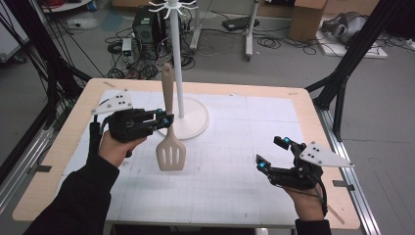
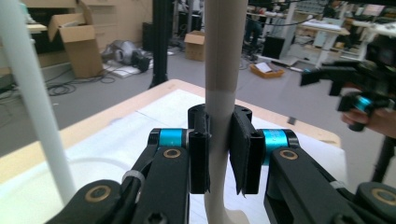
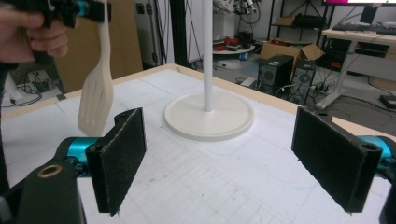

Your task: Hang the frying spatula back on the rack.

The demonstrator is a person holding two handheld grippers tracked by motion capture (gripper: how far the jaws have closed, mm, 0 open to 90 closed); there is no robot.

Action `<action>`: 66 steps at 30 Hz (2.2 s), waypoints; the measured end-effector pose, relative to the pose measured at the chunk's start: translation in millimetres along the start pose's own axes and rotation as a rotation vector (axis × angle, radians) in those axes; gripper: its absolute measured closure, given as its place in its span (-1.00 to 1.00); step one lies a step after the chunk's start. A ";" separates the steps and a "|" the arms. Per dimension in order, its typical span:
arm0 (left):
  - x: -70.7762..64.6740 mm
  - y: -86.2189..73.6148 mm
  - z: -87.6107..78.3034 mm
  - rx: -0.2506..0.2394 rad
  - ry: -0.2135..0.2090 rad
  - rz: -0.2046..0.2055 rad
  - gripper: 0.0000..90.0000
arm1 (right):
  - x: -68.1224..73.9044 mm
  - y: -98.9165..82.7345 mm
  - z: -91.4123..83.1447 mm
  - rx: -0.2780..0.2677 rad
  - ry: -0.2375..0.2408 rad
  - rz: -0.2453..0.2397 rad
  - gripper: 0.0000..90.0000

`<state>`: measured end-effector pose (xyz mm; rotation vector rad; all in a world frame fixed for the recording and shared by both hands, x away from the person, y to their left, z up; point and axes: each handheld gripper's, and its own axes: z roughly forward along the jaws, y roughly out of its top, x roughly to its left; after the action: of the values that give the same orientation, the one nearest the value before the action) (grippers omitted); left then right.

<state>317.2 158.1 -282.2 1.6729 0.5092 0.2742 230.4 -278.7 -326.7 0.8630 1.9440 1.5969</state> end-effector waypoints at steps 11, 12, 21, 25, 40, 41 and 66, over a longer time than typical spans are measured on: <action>28.1 45.2 20.4 0.012 0.043 0.004 0.74 | -5.8 -4.8 -0.7 0.001 -0.024 0.015 -0.63; 30.2 49.1 23.6 0.020 0.050 0.005 0.74 | -5.9 -5.2 -0.8 0.004 -0.025 0.020 -0.63; 43.3 74.2 49.7 0.064 0.095 0.007 0.74 | -8.9 -8.0 -1.4 -0.001 -0.025 0.028 -0.63; 48.8 79.7 54.6 0.058 0.111 -0.005 0.74 | -9.6 -8.6 -2.2 0.000 -0.022 0.032 -0.63; 62.9 83.4 66.3 0.085 0.164 -0.042 0.74 | -8.7 -8.2 -2.4 -0.006 -0.007 0.043 -0.63; 63.8 83.3 67.0 0.086 0.172 -0.051 0.74 | -8.7 -8.1 -2.3 -0.006 -0.007 0.042 -0.63; 53.2 61.5 54.6 0.031 0.198 0.036 0.00 | -9.8 -10.0 -4.3 -0.003 -0.014 0.040 -0.63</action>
<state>399.3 129.8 -236.9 1.6955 0.6335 0.4633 232.4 -289.9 -335.8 0.9147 1.9256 1.6122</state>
